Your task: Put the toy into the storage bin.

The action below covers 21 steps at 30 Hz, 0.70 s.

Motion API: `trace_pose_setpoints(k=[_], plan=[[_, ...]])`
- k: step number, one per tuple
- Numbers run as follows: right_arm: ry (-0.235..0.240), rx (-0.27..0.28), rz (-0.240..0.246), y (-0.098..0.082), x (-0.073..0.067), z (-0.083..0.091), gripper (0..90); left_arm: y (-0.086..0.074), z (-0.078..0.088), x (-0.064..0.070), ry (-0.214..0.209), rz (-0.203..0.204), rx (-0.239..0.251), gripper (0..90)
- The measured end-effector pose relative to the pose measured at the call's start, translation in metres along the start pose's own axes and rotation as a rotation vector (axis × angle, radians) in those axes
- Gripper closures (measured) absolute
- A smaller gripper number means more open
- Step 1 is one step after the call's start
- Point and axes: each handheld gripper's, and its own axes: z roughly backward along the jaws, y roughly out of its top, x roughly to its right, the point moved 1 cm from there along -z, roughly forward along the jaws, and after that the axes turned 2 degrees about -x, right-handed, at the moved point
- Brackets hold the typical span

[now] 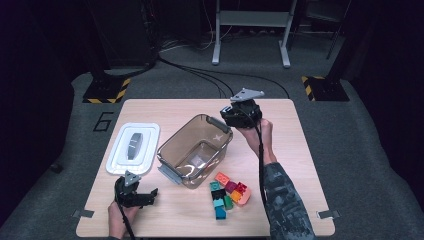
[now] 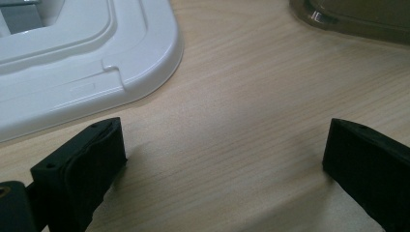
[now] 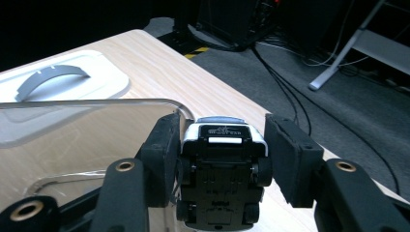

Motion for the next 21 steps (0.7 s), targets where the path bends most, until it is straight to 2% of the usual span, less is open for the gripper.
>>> trace_pose_setpoints(k=[6,11,21], plan=[[0.042,-0.008,0.011,-0.001,-0.014,-0.012,47.9,0.000,0.000,0.000,0.000,0.000,0.000,1.4],[0.072,-0.039,0.021,-0.009,-0.026,-0.022,47.9,0.000,0.000,0.000,0.000,0.000,-0.001,1.4],[0.128,-0.075,0.015,-0.027,-0.040,-0.029,47.8,0.000,0.000,0.000,0.000,0.000,0.000,1.4]])
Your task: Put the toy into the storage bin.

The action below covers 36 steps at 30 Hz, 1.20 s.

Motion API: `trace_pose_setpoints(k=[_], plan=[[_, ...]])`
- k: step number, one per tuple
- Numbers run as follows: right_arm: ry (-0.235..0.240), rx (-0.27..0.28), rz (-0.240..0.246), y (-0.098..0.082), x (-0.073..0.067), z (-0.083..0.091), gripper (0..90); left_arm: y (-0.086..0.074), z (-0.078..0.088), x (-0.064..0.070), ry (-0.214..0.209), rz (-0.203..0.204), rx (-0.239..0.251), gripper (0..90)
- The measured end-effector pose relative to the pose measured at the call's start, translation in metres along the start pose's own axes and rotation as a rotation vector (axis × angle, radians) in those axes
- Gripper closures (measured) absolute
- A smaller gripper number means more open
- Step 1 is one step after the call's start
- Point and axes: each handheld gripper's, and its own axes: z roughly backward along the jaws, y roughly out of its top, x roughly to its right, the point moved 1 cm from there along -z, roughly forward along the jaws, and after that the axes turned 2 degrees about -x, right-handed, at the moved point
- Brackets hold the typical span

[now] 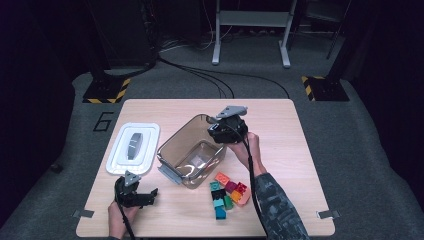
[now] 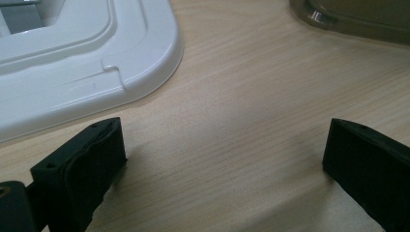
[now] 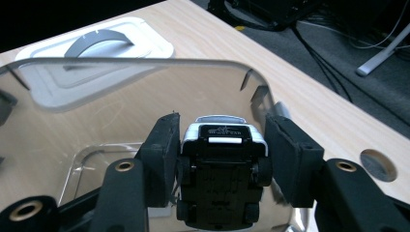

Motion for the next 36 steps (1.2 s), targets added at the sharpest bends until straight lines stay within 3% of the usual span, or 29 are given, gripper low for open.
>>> trace_pose_setpoints(k=[16,36], plan=[[0.041,-0.039,-0.034,-0.021,-0.004,-0.006,47.6,0.000,0.000,0.000,0.000,0.000,0.000,1.3],[0.047,-0.085,-0.005,-0.029,-0.006,-0.011,47.2,0.000,0.000,0.000,0.000,0.000,0.000,1.3]])
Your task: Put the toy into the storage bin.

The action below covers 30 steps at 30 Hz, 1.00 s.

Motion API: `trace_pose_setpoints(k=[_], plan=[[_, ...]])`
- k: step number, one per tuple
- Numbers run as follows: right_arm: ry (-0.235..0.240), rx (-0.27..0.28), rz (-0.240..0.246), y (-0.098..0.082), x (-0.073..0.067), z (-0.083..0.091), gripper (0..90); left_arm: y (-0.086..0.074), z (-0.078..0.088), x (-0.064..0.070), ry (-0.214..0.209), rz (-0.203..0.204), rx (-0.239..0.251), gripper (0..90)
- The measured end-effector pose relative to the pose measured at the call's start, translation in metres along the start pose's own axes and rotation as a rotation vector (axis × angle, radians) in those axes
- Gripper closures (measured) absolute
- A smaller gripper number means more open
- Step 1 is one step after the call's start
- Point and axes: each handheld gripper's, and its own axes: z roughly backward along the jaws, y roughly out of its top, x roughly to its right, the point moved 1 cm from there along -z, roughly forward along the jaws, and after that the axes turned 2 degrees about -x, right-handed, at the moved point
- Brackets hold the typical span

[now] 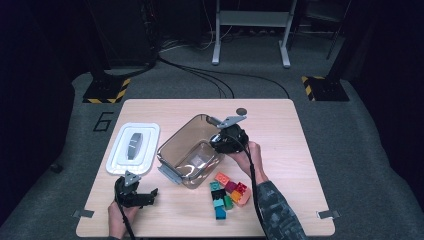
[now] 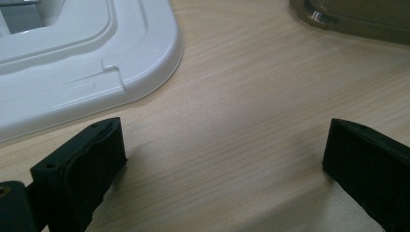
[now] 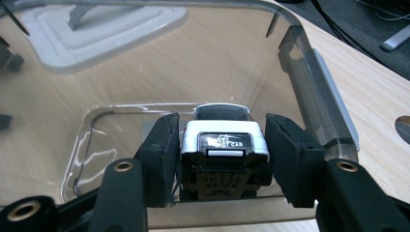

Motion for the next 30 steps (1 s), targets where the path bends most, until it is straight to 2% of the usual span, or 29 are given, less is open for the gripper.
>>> trace_pose_setpoints(k=[2,4,7,9,11,13,14,15,18,25,30], plan=[[-0.004,-0.011,-0.004,-0.001,-0.002,0.000,46.9,0.000,0.000,0.000,0.000,0.000,0.000,1.3],[-0.005,-0.012,0.012,-0.001,-0.002,-0.001,46.0,0.000,0.000,0.000,0.000,0.000,0.000,1.3],[-0.014,-0.010,-0.008,-0.001,-0.002,0.000,42.7,0.000,0.000,0.000,0.000,0.000,0.000,1.3],[-0.016,0.011,0.015,-0.001,0.001,0.003,36.6,0.000,0.000,0.000,0.000,0.000,0.000,1.5],[-0.019,0.013,-0.011,-0.001,-0.001,0.007,32.4,0.000,0.000,0.000,0.001,-0.001,0.000,1.6],[-0.019,0.034,-0.004,-0.002,0.000,0.011,26.8,0.000,0.000,0.000,0.001,0.000,0.000,1.7],[-0.016,0.040,-0.020,-0.002,-0.001,0.013,24.7,0.000,0.000,0.000,0.001,0.001,0.000,1.7],[-0.015,0.054,-0.009,-0.002,0.000,0.015,23.3,0.000,0.000,0.000,0.001,0.000,0.000,1.7],[-0.014,0.071,-0.032,-0.006,0.000,0.023,17.0,0.000,0.000,0.000,0.001,0.001,0.001,1.7],[-0.021,0.079,-0.052,-0.018,0.005,0.037,14.1,0.000,0.000,0.000,0.001,0.001,0.000,1.7],[-0.035,0.051,-0.075,-0.035,0.008,0.045,14.0,0.000,0.000,0.000,0.001,0.001,0.000,1.7]])
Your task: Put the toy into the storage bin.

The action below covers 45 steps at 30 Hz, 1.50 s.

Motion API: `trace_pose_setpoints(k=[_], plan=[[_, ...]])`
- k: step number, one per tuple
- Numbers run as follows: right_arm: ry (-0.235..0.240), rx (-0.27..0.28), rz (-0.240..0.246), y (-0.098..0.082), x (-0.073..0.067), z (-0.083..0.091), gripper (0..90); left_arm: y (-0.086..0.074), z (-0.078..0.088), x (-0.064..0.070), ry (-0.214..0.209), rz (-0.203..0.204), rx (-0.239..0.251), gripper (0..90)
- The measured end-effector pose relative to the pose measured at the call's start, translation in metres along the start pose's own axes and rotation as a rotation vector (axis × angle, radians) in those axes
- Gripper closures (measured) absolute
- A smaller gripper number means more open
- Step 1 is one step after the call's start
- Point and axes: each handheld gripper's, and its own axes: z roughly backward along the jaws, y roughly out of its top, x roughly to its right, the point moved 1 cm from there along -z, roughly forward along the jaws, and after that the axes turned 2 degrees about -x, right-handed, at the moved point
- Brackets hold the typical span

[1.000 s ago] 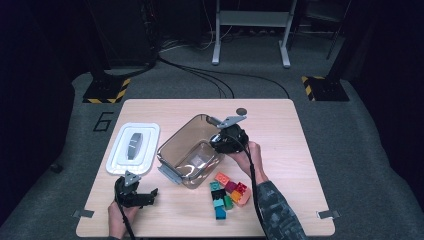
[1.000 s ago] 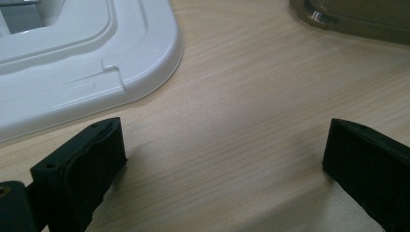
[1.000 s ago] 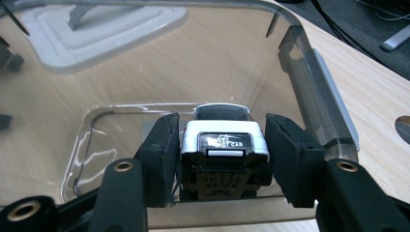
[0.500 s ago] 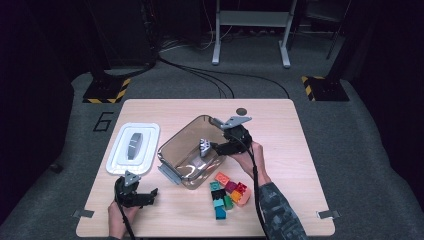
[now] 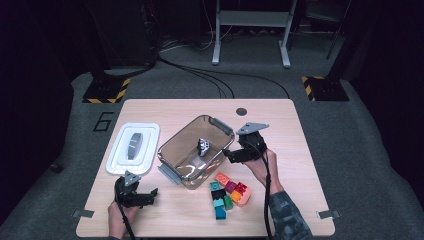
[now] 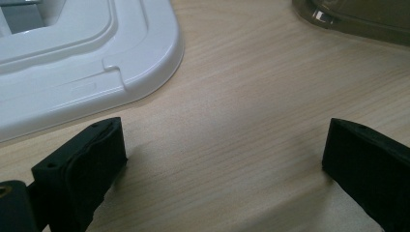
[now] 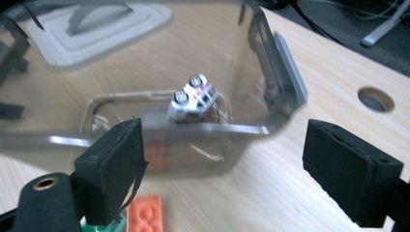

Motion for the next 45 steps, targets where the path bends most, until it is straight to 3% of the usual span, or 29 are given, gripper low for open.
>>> trace_pose_setpoints(k=[11,26,32,39,45], plan=[[-0.002,-0.045,-0.045,-0.037,0.003,0.009,11.4,0.000,0.000,0.000,0.000,0.000,0.000,1.7],[0.026,-0.125,-0.097,-0.091,-0.016,0.012,4.2,0.000,0.000,0.000,0.000,0.000,0.000,1.7],[0.014,-0.151,-0.094,-0.107,-0.030,0.013,4.7,0.000,0.000,0.000,0.000,-0.001,0.000,1.7],[-0.035,-0.192,-0.092,-0.125,-0.047,0.007,6.2,0.000,0.000,0.000,0.000,0.000,0.001,1.7],[-0.044,-0.226,-0.115,-0.139,-0.046,0.005,7.7,0.000,0.000,0.000,0.000,0.000,0.001,1.7]])
